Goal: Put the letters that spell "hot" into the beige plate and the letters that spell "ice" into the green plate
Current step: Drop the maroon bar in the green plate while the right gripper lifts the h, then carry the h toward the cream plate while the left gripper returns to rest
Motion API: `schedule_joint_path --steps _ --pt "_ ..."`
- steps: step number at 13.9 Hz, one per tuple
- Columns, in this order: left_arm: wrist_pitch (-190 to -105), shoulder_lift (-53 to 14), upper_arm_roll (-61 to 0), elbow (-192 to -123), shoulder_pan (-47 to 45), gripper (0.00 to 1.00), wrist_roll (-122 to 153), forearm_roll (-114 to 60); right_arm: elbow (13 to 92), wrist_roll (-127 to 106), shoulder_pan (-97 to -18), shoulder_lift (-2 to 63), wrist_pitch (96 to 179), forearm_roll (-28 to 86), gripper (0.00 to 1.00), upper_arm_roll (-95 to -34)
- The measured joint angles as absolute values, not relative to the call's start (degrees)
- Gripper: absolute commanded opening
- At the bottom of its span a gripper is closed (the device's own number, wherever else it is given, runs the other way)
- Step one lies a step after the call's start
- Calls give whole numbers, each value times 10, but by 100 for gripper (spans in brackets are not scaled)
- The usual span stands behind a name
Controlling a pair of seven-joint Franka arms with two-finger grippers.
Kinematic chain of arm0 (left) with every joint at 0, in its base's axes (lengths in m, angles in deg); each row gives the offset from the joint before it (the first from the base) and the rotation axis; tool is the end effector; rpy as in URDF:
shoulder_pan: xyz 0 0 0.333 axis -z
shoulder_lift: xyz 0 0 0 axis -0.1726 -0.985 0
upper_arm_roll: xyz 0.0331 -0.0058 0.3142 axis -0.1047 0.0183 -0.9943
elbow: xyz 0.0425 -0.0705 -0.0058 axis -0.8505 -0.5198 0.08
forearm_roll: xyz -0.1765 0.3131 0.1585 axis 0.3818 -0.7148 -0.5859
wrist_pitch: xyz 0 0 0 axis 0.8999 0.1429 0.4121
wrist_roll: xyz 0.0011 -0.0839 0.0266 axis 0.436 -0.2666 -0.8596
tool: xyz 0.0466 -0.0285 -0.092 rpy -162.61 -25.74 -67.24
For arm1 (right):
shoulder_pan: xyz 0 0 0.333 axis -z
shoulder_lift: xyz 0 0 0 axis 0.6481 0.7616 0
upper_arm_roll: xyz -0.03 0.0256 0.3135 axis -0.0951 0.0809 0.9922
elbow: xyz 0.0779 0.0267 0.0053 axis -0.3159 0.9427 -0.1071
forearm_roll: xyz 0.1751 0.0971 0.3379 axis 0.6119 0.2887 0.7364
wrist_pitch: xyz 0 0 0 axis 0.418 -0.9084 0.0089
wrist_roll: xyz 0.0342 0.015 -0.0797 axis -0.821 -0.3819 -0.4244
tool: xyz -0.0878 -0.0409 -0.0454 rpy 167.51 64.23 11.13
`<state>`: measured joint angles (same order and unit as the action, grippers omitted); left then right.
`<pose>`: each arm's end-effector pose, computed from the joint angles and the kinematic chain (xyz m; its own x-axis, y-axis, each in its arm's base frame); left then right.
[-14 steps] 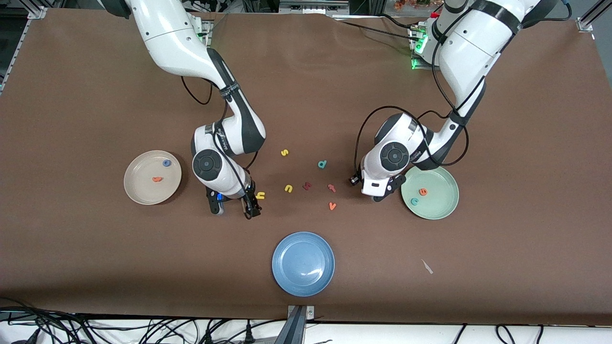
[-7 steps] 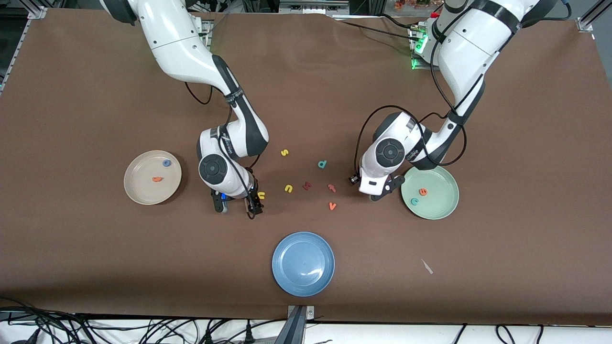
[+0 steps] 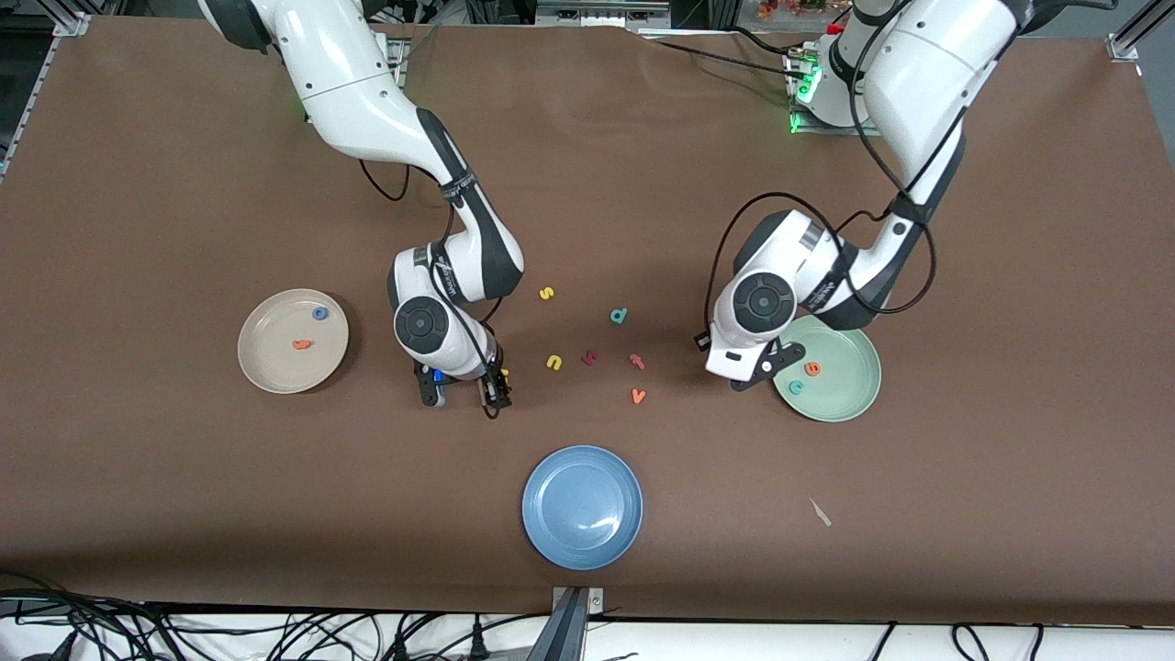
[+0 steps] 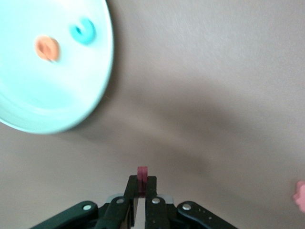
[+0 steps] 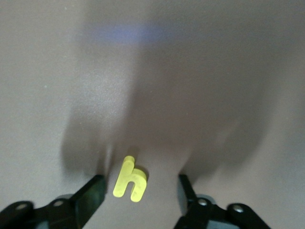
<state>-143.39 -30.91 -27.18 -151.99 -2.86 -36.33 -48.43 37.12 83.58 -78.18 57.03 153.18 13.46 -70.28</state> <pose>0.5923 -0.2796 0.2400 0.8785 0.4403 -0.1852 0.4071 -0.8930 -0.1920 0.6272 0.3522 0.1712 0.2886 -0.9479 -0.1348 -0.9556 -0.2940 0.0215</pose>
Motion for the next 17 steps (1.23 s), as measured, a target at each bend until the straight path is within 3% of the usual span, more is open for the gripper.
schedule_joint_path --steps 2,3,4,5,10,17 --pt "-1412 -301 -273 -1517 -57 0 -262 -485 369 836 -782 570 1531 135 38 -703" --pt "-1407 -301 -274 -1517 -75 18 -207 -485 369 835 -782 570 1531 135 33 -703" --pt "-1405 -301 -274 -1518 -93 99 -153 -485 367 835 -782 570 1531 135 30 -703" --pt "-1405 -302 -275 -1518 -107 100 -108 -485 367 835 -782 570 1531 135 24 -703" --pt "-1405 -303 -267 -1519 -132 100 -40 -485 363 833 -782 569 1531 135 15 -703" --pt "-1406 -276 -215 -1480 -128 100 -40 -484 357 774 -782 569 1508 114 10 -705"
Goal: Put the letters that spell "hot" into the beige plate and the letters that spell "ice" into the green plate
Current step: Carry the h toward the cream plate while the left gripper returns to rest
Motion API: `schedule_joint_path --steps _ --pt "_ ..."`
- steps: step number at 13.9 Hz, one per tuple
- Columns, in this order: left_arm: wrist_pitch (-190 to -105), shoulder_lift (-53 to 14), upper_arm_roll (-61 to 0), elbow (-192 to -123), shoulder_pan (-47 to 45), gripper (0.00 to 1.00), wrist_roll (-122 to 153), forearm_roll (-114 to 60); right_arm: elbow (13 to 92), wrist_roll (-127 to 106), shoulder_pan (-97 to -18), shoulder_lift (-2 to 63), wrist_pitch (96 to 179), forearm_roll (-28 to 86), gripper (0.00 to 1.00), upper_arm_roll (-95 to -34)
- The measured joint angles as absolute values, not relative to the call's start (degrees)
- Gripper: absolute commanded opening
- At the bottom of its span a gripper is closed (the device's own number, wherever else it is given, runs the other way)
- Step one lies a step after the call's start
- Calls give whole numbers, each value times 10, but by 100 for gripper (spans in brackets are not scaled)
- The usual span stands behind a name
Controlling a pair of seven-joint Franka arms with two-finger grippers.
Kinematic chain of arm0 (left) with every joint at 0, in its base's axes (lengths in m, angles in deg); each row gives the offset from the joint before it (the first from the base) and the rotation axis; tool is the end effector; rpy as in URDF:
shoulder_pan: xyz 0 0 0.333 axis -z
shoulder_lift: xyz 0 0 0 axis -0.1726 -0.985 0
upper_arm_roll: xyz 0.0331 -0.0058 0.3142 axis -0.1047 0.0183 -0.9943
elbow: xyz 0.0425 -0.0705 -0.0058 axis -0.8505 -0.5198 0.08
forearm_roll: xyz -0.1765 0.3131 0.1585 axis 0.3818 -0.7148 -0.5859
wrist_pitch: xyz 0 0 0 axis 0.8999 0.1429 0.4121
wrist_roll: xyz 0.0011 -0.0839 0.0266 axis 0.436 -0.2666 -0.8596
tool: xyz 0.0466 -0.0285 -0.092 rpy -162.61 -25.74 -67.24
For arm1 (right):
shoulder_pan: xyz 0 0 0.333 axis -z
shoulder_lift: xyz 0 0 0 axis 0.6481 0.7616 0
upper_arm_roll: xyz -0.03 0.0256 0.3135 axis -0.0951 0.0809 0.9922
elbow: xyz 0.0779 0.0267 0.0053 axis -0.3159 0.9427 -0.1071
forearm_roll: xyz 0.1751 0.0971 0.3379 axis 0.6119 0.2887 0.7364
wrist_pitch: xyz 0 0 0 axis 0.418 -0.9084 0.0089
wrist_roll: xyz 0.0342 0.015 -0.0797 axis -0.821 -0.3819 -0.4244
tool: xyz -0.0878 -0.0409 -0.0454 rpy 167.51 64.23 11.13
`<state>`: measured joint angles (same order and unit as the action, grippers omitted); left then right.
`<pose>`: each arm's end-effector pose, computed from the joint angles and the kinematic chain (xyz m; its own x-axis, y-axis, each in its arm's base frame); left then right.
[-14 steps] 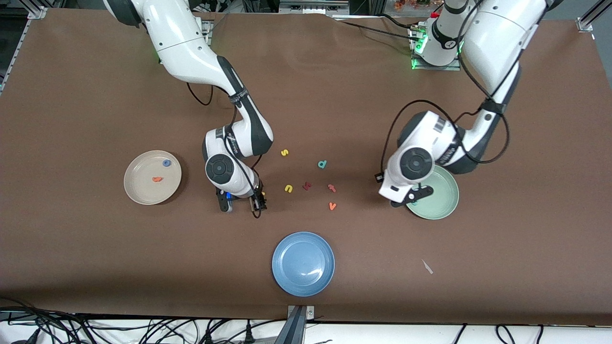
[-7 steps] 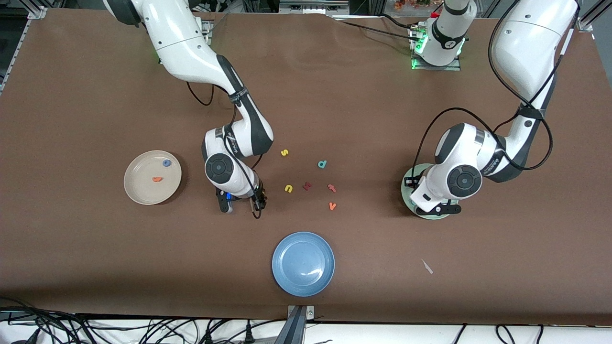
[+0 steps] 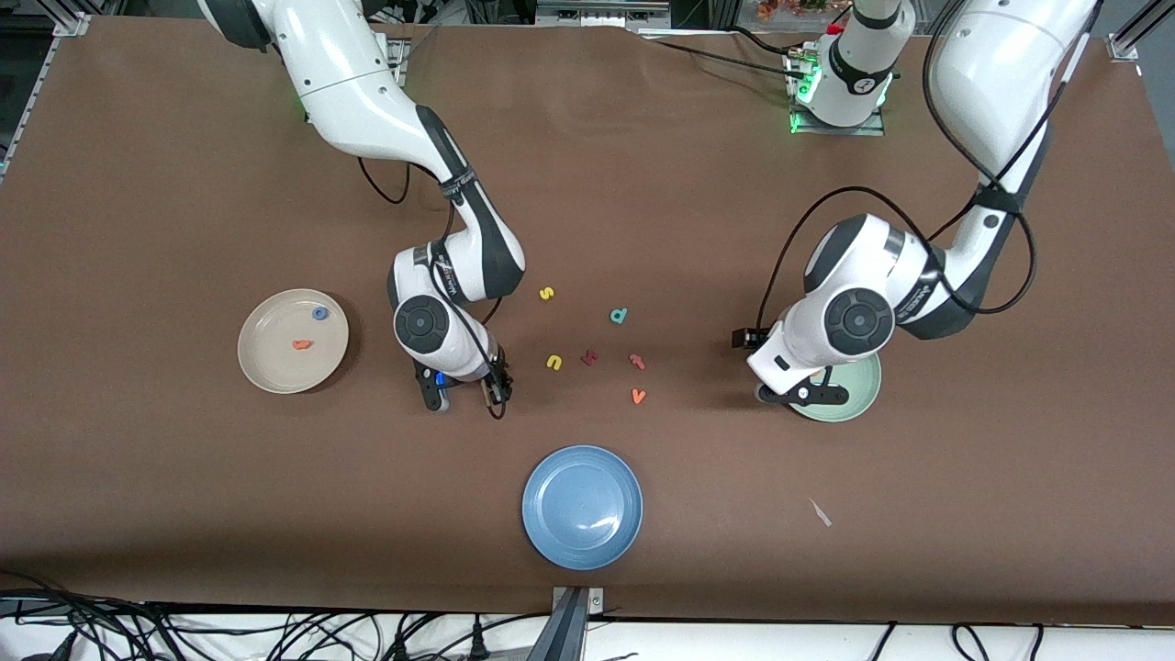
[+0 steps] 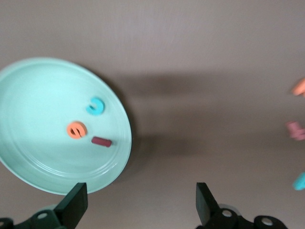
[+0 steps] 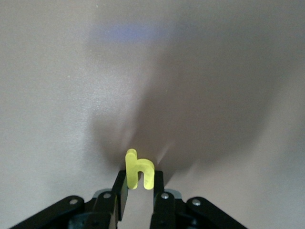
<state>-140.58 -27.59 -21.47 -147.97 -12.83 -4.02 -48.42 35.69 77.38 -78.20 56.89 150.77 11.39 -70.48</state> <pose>0.6339 -0.2241 0.3151 0.9833 -0.0154 -0.1815 -0.0169 -0.9998 -0.0070 0.6298 0.3543 0.1802 0.4173 -0.9014 -0.1152 -0.9062 -0.4223 0.0212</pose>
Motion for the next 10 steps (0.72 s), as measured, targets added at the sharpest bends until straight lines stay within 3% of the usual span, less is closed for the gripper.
schedule_joint_path --steps 4,7,10 --pt "-1357 -219 -211 -1432 -129 100 -18 -482 343 635 -782 553 1415 63 10 -720" --pt "-1303 -204 -211 -1388 -138 100 44 -472 344 485 -781 517 1308 61 10 -768" --pt "-1291 -174 -240 -1376 -137 100 97 -462 383 369 -779 470 1277 56 10 -809"
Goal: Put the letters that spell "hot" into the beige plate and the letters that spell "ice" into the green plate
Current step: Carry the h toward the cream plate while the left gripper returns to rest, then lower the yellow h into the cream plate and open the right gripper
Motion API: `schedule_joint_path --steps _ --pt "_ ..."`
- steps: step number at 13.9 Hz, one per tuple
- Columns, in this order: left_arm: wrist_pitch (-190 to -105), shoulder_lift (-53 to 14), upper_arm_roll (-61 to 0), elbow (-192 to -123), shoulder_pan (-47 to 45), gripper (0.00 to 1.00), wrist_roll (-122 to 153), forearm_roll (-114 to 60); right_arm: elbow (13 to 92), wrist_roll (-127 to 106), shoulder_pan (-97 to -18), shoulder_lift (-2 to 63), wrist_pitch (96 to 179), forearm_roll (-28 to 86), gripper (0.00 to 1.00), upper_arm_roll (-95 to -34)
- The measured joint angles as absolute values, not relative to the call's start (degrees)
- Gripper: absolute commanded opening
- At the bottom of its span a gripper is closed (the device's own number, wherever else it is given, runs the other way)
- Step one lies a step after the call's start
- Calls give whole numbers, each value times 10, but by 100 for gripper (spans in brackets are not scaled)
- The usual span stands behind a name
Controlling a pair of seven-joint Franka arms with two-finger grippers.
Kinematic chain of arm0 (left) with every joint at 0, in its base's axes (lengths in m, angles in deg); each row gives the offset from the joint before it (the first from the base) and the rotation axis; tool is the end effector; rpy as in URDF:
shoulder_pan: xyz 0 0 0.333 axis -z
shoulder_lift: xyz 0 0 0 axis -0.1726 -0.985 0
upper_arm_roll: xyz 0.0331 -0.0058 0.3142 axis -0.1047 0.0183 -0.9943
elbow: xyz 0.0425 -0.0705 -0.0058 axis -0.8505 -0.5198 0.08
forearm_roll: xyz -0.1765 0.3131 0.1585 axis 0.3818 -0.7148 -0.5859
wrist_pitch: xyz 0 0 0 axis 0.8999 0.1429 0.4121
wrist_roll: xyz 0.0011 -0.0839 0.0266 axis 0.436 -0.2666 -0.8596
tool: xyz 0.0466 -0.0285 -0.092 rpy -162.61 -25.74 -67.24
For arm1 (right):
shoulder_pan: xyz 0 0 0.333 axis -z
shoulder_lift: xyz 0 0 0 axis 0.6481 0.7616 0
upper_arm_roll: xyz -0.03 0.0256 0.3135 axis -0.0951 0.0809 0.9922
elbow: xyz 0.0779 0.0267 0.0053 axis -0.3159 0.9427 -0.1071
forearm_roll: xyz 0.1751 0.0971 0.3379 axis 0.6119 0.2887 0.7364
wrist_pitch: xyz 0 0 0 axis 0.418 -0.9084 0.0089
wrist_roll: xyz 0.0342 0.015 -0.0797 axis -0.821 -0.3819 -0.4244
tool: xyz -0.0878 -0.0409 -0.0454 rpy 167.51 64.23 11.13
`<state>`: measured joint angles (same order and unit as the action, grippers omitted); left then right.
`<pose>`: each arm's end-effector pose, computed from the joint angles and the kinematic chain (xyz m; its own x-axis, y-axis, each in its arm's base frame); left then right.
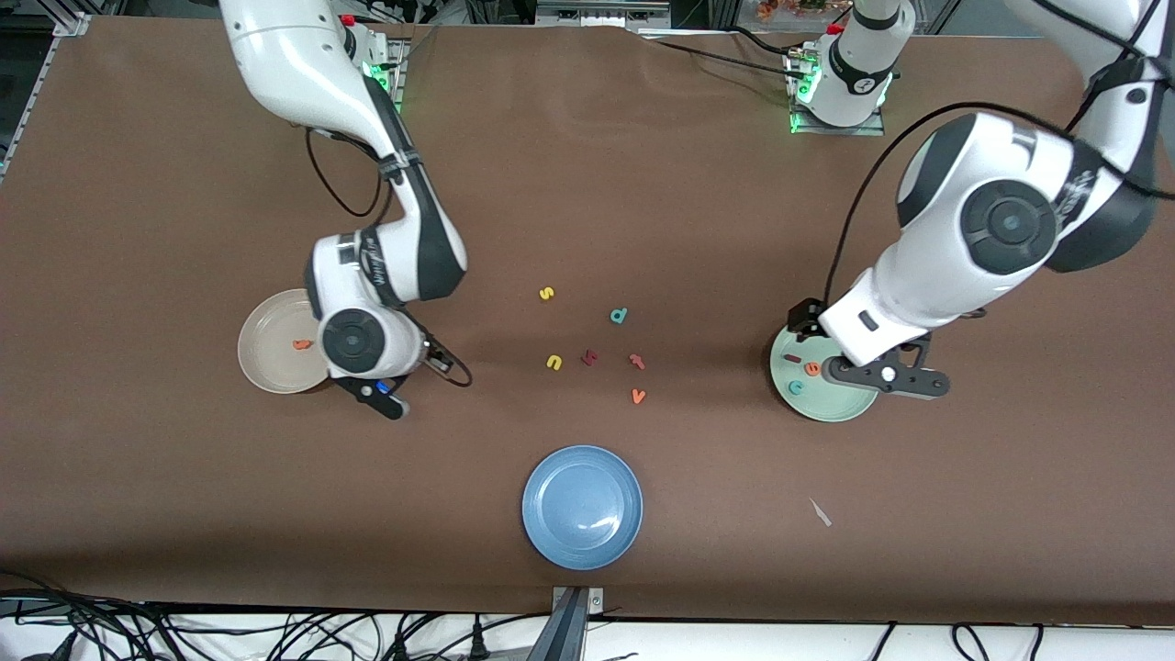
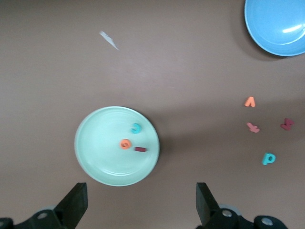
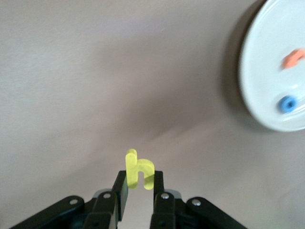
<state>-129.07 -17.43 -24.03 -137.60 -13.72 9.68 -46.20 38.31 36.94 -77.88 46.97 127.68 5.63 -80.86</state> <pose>0.6458 -0.1791 0.4886 0.9874 -0.1523 -0.0426 -0.1530 -0.9882 -0.0121 0.6384 0.2431 0.2706 0.8474 -0.5002 -0.1778 -0.4657 -0.8612 0.2036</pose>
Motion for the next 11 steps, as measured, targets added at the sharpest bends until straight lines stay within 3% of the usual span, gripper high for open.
schedule_joint_path --steps 2,6,8,11 --pt "-1281 -128 -296 -1389 -113 100 110 -408 427 308 -778 437 1277 43 10 -828" --pt "-1274 7 -446 -1492 -54 100 235 -327 538 184 -778 376 1334 39 10 -875" --pt "-1274 44 -466 -1527 -53 100 259 -329 605 136 -777 348 1387 39 10 -890" --pt "-1274 62 -430 -1534 -86 100 257 -332 674 73 -778 325 1446 39 10 -907"
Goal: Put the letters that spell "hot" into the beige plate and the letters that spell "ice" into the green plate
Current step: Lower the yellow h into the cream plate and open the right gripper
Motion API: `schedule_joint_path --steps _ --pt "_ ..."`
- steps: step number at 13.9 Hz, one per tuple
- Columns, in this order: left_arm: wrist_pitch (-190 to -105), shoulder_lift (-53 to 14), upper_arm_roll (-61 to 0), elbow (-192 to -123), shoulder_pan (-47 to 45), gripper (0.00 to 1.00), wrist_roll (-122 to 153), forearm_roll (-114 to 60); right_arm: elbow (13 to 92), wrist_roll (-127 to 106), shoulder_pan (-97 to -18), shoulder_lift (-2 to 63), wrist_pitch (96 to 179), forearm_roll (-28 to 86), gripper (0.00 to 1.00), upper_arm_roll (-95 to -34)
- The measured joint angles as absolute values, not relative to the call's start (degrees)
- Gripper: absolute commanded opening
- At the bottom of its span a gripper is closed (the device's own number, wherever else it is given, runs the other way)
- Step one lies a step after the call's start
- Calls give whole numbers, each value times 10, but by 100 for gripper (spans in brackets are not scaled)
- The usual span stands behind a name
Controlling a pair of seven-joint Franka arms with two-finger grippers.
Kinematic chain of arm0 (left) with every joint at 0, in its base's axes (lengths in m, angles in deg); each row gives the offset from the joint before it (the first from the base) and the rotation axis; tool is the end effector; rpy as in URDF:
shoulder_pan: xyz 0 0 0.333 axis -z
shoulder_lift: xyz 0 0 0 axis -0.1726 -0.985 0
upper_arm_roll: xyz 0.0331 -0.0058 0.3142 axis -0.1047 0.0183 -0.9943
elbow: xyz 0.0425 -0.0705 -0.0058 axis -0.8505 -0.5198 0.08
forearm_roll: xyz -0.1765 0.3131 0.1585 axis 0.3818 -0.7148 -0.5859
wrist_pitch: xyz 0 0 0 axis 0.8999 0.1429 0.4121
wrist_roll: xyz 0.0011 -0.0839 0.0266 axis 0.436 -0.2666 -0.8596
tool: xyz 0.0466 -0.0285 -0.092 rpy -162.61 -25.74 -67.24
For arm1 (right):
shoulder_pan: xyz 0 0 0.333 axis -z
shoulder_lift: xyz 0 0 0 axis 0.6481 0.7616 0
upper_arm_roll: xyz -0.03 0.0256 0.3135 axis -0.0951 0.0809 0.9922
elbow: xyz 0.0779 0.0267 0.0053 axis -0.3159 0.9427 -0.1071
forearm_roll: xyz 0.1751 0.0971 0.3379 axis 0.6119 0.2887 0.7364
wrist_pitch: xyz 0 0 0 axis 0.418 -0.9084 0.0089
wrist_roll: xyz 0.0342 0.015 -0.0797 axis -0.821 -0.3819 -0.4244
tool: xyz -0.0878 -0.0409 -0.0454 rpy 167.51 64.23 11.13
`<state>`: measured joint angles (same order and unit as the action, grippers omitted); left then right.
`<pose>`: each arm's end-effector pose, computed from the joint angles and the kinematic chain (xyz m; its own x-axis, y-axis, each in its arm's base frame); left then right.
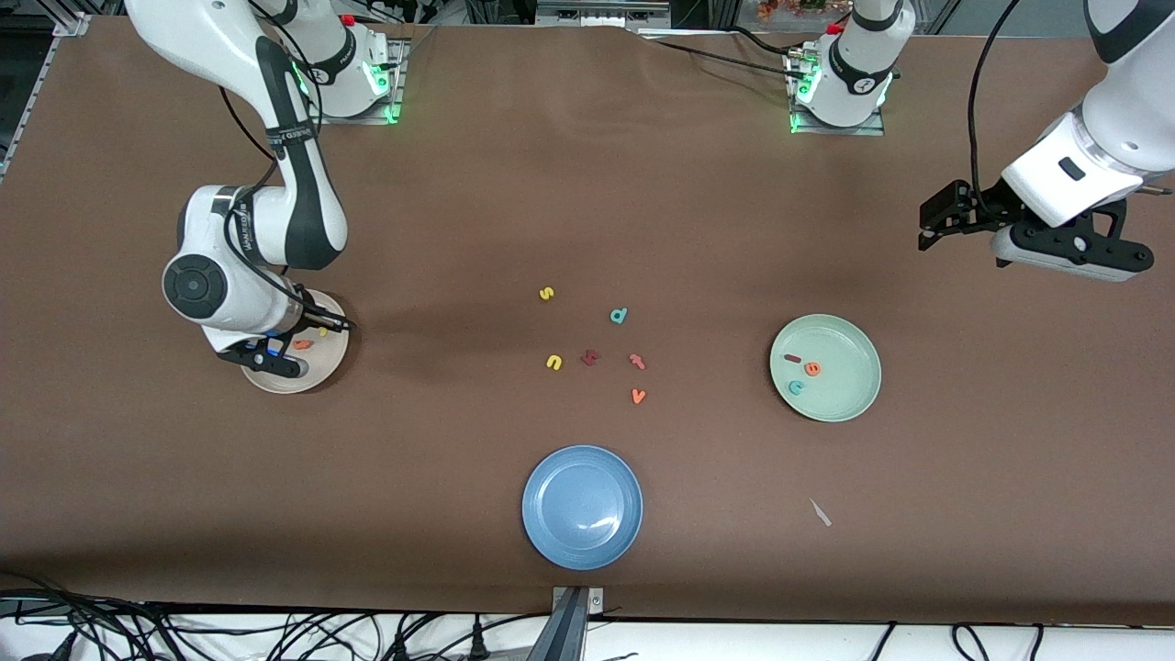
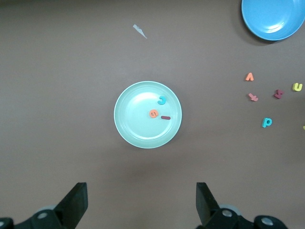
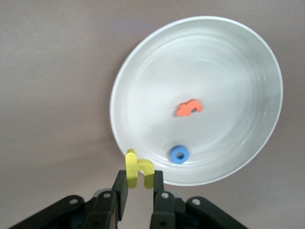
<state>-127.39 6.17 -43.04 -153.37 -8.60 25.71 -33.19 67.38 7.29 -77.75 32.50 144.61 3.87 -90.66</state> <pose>0.5580 -0.0747 0.5914 0.9829 -0.1819 0.0294 -0.1832 -0.9817 0.0509 0.5811 0.0771 0.2571 0.9541 -0.2392 -0.1805 -0.2209 -0.9684 0.1158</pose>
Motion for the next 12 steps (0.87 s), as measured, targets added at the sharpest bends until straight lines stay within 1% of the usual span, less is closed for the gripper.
schedule_joint_path --steps 3,4,5,6,9,12 --pt "-1263 73 -422 -1535 -92 100 256 -332 709 13 -778 320 1499 39 12 -925" --pt "-1263 71 -421 -1537 -92 100 256 -332 714 -3 -777 320 1511 39 30 -929" --pt "-1263 68 -421 -1539 -92 100 256 -332 717 -18 -777 320 1522 39 89 -932" --pt "-1262 64 -421 -1541 -93 100 251 -332 720 -24 -776 320 1529 39 100 -934" --pt "-1240 60 -422 -1543 -99 100 203 -332 722 -22 -776 320 1533 39 100 -935" --pt "-1235 62 -419 -1543 -98 100 181 -332 709 43 -779 319 1533 42 100 -927"
